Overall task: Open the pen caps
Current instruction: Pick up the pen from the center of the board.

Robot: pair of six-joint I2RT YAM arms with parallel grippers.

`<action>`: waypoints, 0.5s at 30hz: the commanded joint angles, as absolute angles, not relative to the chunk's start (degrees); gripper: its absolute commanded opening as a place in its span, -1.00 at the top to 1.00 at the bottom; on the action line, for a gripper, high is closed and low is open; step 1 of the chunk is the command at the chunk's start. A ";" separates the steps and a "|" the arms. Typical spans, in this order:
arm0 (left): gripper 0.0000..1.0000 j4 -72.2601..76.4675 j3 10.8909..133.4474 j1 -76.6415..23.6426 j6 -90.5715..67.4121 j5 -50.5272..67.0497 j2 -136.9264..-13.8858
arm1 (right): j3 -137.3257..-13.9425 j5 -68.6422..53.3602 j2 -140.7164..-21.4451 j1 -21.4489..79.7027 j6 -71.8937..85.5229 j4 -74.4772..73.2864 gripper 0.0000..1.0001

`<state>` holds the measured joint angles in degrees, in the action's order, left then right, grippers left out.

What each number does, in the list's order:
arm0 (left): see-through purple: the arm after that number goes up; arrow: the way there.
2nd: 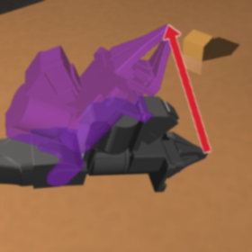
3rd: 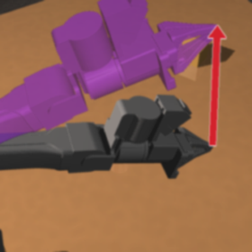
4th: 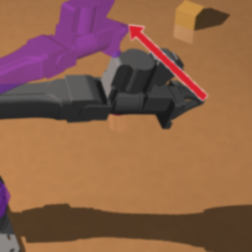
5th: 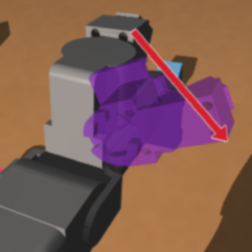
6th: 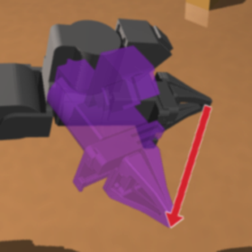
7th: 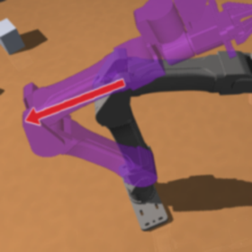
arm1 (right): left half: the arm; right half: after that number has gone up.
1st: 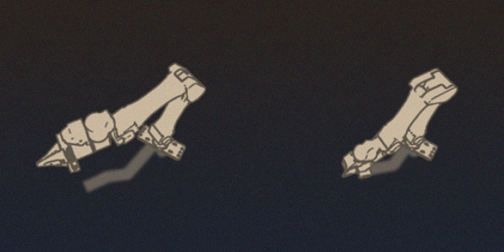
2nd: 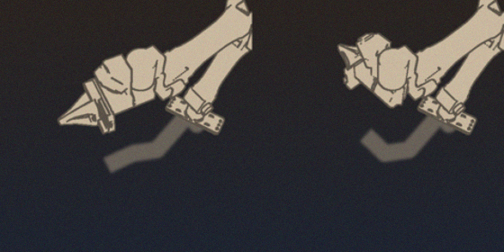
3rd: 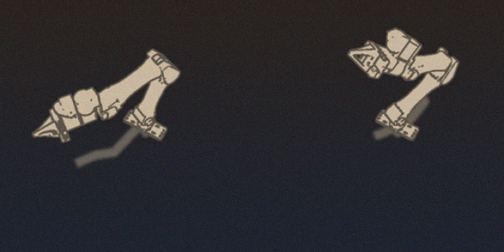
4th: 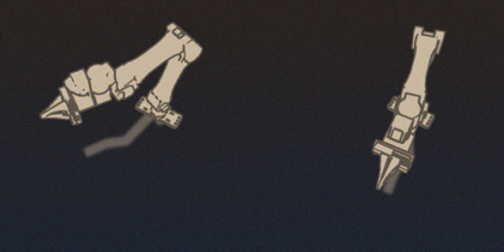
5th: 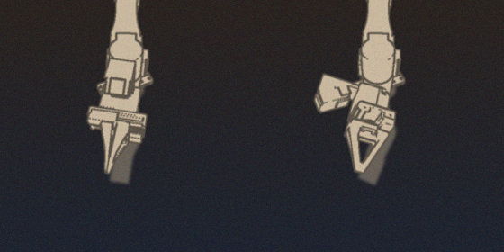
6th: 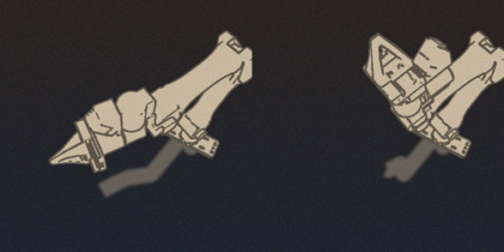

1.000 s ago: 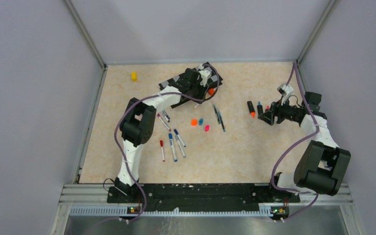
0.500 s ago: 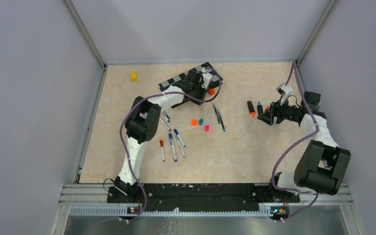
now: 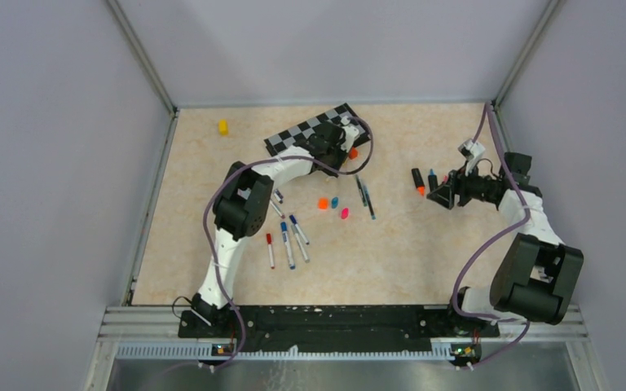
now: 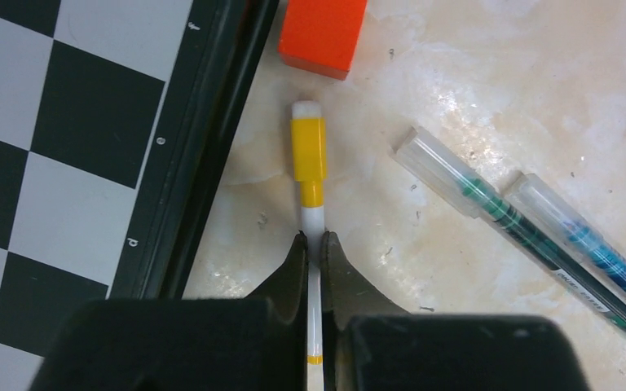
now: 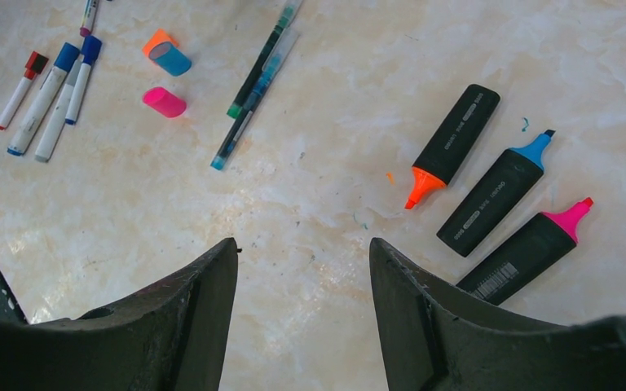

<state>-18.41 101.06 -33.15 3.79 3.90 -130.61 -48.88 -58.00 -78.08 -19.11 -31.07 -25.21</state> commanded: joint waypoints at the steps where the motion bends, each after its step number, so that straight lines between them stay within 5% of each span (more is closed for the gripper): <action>1: 1.00 -19.49 99.85 -35.17 4.41 0.59 -129.14 | -51.83 -59.45 -76.91 -17.46 -32.13 -25.17 -0.18; 15: 1.00 -5.15 84.91 -35.76 -1.32 2.78 -109.88 | -51.92 -65.20 -76.61 -8.65 -33.19 -27.01 -0.18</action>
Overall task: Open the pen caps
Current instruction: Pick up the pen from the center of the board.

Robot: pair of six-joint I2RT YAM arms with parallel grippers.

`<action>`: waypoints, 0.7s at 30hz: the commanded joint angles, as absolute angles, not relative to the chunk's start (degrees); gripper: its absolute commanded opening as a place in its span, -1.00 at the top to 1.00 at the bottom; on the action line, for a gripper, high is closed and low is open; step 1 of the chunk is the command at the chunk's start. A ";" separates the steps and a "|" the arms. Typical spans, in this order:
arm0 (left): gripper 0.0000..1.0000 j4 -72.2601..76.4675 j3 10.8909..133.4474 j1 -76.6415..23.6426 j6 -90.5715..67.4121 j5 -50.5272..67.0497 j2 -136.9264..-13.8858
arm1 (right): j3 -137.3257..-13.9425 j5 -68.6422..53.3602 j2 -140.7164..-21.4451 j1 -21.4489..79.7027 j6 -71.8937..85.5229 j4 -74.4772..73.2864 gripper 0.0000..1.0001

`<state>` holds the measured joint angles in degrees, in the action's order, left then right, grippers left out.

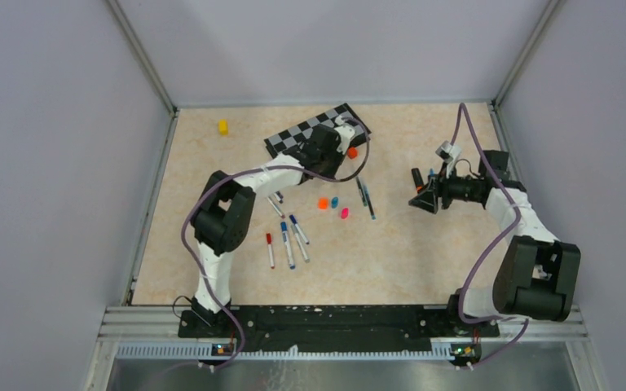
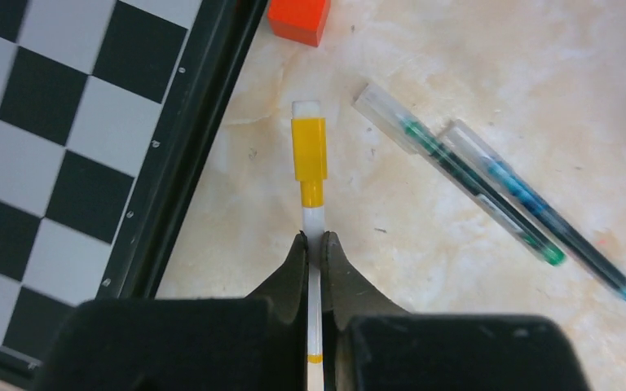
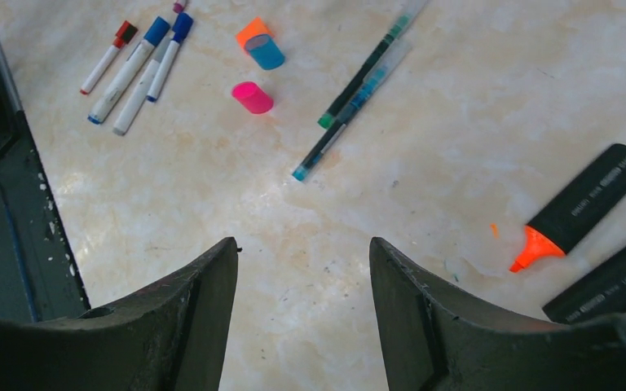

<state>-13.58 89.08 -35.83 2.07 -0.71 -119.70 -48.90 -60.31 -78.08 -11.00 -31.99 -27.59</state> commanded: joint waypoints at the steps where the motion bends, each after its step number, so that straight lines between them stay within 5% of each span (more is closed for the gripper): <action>1: 1.00 -3.46 82.78 -35.70 -2.64 4.37 -108.09 | -51.63 -66.27 -76.36 -7.87 -32.47 -26.14 -0.18; 7: 1.00 16.05 66.50 -35.70 -15.55 16.55 -96.24 | -46.51 -73.51 -73.41 -3.50 -15.03 -7.88 -0.21; 14: 1.00 41.72 50.69 -37.53 -36.69 20.63 -90.27 | -33.57 -68.24 -71.70 0.92 29.31 38.32 -0.48; 21: 1.00 53.47 44.40 -42.61 -43.14 11.50 -88.94 | -32.80 -61.23 -74.08 7.10 40.35 41.48 -0.52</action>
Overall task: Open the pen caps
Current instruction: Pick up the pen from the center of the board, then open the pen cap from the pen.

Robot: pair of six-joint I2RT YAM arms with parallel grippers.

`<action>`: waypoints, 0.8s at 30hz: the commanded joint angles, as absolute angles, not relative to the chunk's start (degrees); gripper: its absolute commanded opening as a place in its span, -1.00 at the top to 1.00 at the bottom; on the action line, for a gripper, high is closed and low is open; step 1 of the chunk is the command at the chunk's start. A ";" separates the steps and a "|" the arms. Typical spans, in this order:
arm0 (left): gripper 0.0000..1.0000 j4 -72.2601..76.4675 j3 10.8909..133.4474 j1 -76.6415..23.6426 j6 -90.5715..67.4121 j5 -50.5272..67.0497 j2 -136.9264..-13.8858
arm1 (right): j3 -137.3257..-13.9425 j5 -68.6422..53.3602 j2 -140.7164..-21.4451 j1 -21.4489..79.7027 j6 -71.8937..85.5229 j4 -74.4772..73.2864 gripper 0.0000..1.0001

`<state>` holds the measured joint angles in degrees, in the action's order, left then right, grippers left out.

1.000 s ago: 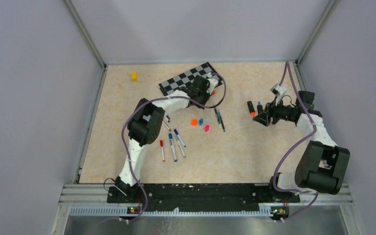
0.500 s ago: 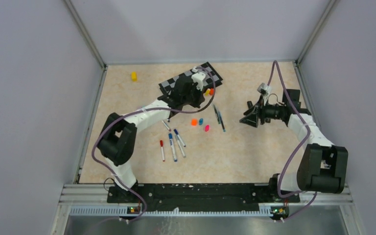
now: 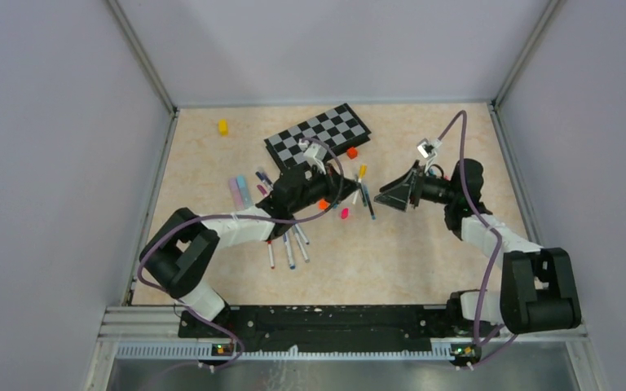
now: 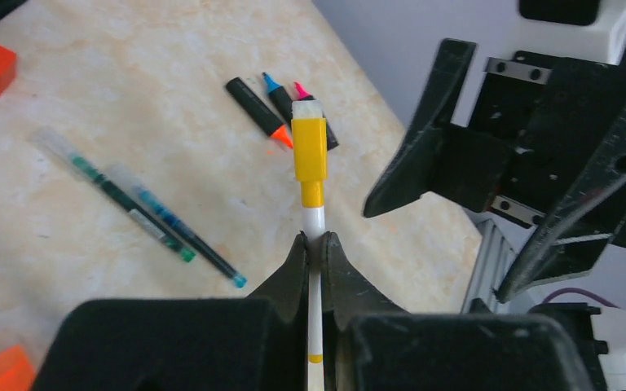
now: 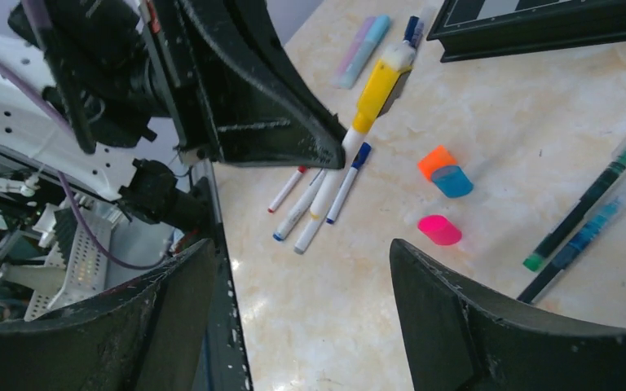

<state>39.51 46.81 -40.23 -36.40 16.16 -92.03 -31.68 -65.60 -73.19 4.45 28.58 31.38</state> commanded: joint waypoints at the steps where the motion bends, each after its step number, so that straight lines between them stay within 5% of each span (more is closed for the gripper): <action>1: 1.00 54.68 43.74 -43.20 -44.02 10.34 -88.90 | -32.72 -60.11 -74.33 7.73 40.84 40.95 -0.51; 24: 1.00 59.94 41.55 -47.53 -46.77 3.34 -90.97 | -33.21 -54.84 -78.54 13.97 37.74 38.30 -0.06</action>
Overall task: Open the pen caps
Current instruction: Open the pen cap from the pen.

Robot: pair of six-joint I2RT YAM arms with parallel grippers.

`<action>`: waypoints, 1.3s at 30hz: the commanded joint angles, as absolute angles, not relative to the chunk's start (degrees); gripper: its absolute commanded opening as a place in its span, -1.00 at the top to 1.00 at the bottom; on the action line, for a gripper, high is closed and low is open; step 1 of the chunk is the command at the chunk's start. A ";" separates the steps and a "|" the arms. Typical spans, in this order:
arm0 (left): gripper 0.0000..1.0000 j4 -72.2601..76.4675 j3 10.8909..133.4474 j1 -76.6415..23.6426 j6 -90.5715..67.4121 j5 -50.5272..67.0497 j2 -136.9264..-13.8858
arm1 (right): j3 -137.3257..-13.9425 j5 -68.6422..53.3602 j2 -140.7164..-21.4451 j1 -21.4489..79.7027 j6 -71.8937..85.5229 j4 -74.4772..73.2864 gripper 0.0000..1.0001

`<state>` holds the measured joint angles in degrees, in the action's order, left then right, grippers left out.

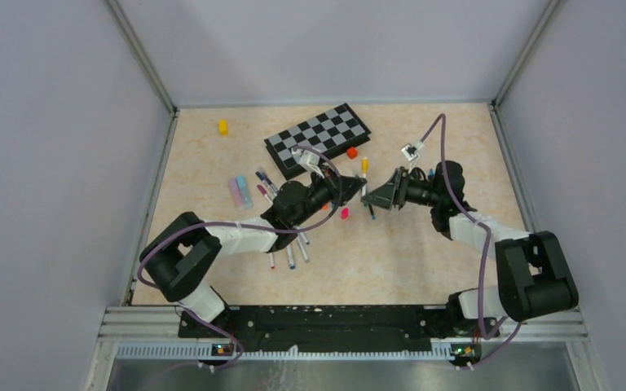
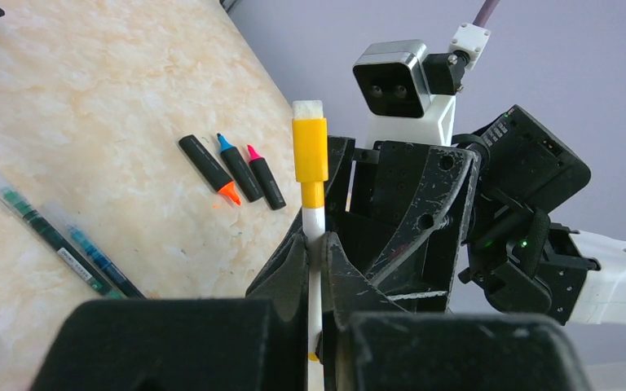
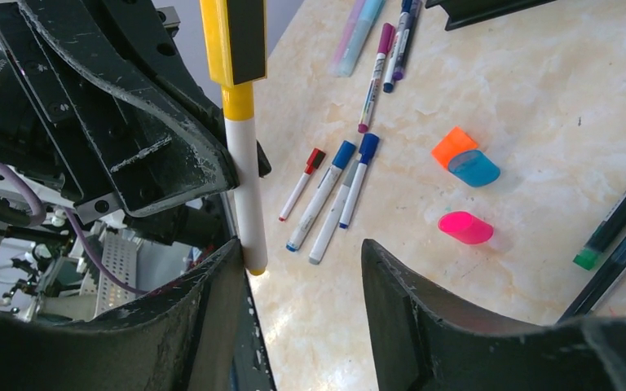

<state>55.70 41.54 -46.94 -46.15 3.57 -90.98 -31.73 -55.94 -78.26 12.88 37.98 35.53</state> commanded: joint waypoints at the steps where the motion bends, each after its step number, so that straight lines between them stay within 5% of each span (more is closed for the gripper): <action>1: 1.00 59.99 41.69 -47.63 -46.88 3.34 -91.19 | -33.08 -54.78 -78.69 14.08 38.20 38.92 -0.04; 12: 1.00 60.18 43.06 -48.49 -47.45 3.85 -93.52 | -32.96 -55.35 -79.37 14.17 40.21 42.25 0.27; 15: 1.00 60.50 43.35 -48.69 -47.63 4.11 -93.94 | -33.09 -55.54 -79.73 14.22 40.18 42.66 0.53; 18: 1.00 60.73 43.34 -48.78 -47.40 4.21 -93.97 | -33.51 -55.74 -79.98 14.20 39.15 42.18 1.00; 20: 1.00 60.73 43.15 -48.79 -46.71 4.06 -93.61 | -34.34 -55.63 -79.98 14.21 37.38 39.70 1.00; 25: 0.54 61.65 41.30 -48.66 -43.11 2.74 -91.30 | -36.68 -56.78 -79.98 14.16 32.61 34.05 1.00; 35: -0.89 58.06 36.60 -41.74 -43.78 11.22 -84.16 | -41.24 -63.87 -80.45 14.19 18.17 20.68 1.00; 39: -0.97 58.98 37.02 -38.11 -47.03 18.30 -85.03 | -43.36 -69.15 -81.37 14.23 10.73 14.19 1.00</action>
